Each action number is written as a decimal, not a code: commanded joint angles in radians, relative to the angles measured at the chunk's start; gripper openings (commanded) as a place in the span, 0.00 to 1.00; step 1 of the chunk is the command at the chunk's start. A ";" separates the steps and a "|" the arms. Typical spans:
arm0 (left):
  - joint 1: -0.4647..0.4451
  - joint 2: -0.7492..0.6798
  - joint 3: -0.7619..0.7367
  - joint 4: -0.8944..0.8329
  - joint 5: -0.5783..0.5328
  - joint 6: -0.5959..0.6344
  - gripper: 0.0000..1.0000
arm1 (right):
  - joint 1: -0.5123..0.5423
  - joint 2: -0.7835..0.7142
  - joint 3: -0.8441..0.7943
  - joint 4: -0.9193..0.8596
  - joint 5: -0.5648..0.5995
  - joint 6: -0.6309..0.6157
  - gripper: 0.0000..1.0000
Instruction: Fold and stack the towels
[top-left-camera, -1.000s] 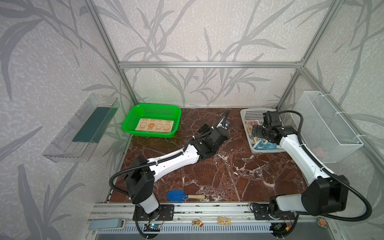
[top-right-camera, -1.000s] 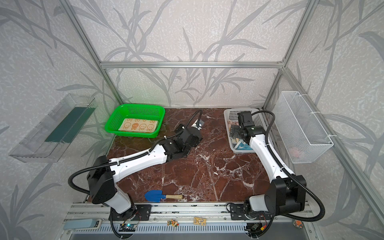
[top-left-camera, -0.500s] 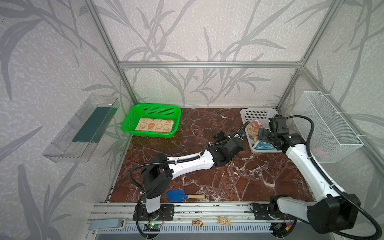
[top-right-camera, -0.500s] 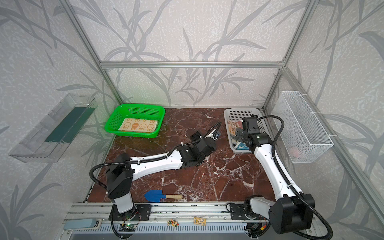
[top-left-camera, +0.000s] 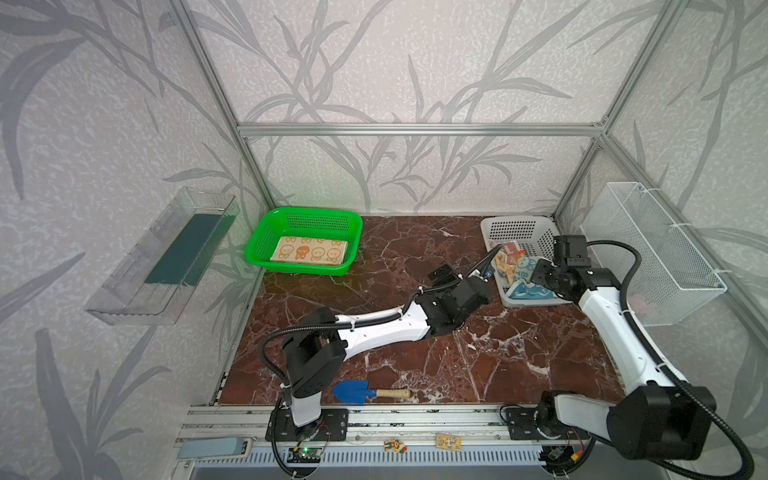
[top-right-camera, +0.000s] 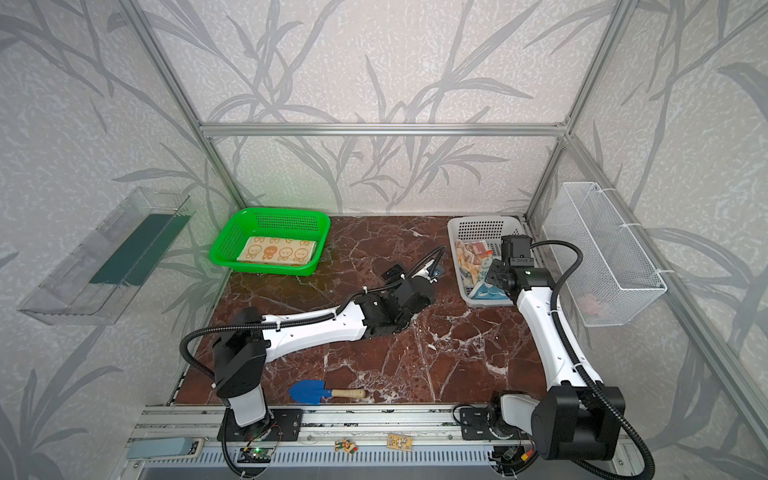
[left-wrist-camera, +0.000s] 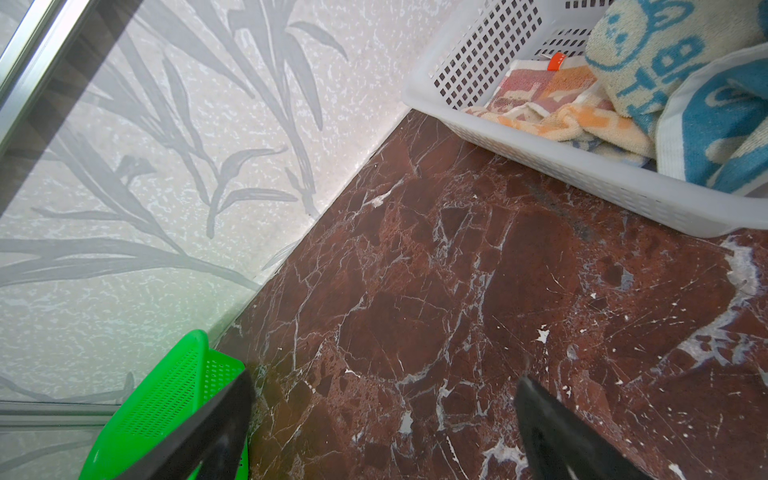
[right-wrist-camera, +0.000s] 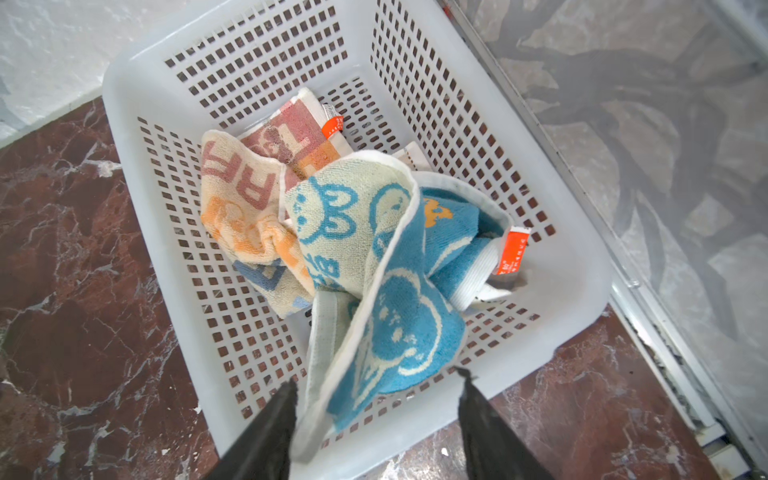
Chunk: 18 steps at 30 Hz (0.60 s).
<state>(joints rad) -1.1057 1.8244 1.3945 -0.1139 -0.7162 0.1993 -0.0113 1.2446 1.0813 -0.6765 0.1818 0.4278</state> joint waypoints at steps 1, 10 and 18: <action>-0.005 0.014 -0.025 0.028 -0.014 0.007 0.99 | 0.001 0.006 -0.015 0.014 -0.052 0.014 0.50; -0.003 -0.011 -0.084 0.065 -0.037 -0.016 0.99 | 0.017 0.003 0.079 -0.015 -0.193 -0.023 0.00; 0.015 -0.107 -0.134 0.091 -0.074 -0.060 0.99 | 0.181 0.003 0.302 -0.114 -0.198 -0.036 0.00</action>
<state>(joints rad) -1.0985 1.7943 1.2713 -0.0589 -0.7490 0.1761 0.1207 1.2560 1.3022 -0.7368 0.0086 0.3988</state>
